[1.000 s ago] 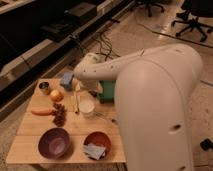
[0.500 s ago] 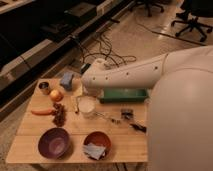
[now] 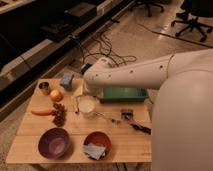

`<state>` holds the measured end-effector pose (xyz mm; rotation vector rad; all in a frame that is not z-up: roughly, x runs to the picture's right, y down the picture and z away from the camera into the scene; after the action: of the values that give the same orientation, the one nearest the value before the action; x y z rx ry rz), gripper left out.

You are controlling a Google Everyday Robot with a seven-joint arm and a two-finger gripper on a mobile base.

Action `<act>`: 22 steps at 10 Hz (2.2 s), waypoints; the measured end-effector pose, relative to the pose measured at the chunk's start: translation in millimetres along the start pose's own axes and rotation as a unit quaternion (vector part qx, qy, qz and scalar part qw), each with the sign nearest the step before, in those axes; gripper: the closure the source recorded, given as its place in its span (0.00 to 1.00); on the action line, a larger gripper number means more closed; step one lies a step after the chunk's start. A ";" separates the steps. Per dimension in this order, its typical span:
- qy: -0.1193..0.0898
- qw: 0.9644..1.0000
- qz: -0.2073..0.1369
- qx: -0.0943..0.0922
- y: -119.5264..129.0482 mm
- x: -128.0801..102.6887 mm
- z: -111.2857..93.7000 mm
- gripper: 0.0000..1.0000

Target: Place towel in paper cup

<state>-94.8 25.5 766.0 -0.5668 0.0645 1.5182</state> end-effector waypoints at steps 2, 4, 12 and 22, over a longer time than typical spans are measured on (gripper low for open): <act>0.100 0.991 0.017 -0.088 -0.6 -1.0 -4.3 0.20; 0.204 0.961 0.022 -0.185 7.0 -1.2 -19.2 0.20; 0.288 0.939 -0.137 -0.130 72.2 111.9 -47.8 0.20; 0.320 0.942 -0.102 0.005 -14.8 194.8 6.7 0.20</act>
<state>-67.7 208.1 701.6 -1.0107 0.4987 1.0823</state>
